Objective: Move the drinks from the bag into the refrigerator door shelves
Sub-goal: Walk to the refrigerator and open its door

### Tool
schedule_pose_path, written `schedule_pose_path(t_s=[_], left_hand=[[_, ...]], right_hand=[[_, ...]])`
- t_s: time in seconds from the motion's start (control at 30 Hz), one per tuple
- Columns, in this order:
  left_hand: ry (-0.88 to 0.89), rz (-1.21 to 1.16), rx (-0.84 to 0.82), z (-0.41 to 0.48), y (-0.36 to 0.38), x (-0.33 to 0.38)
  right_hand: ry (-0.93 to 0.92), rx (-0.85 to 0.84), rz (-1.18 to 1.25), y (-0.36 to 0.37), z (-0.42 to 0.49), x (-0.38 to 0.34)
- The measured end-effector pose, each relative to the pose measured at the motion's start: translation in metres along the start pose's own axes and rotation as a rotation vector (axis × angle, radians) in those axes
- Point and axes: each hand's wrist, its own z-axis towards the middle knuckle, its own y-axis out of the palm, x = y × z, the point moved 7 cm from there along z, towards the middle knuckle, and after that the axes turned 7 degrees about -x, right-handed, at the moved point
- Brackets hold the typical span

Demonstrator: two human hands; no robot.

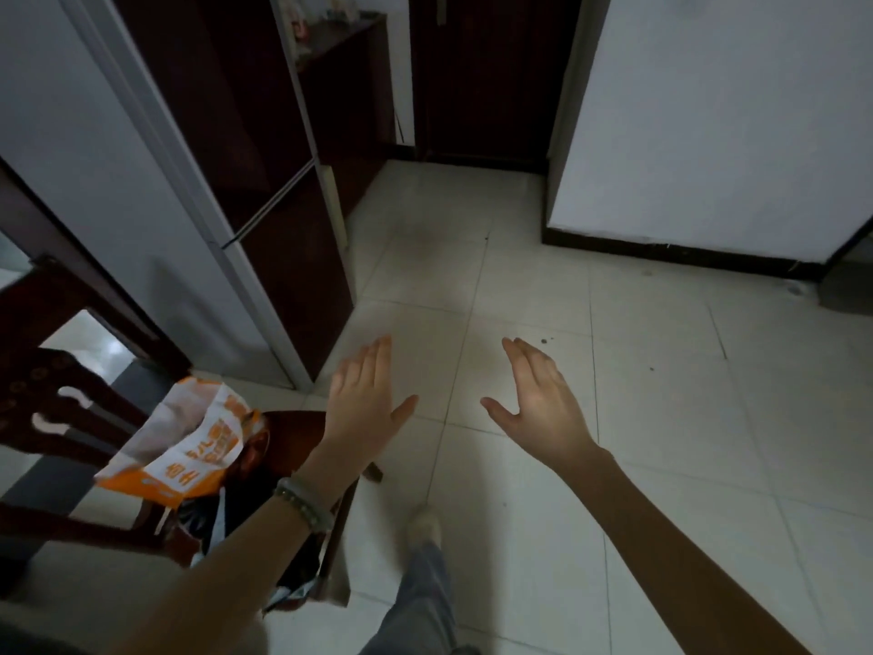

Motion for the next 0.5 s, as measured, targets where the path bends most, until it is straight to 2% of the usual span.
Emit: schedule_pose_path(t_s=[0.3, 0.5], left_hand=[[-0.096, 0.051, 0.067, 0.159, -0.007, -0.07], [-0.16, 0.09, 0.035, 0.226, -0.005, -0.108]], right_hand=[[-0.089, -0.041, 0.024, 0.016, 0.191, 0.009], [-0.17, -0.076, 0.024, 0.023, 0.286, 0.008]])
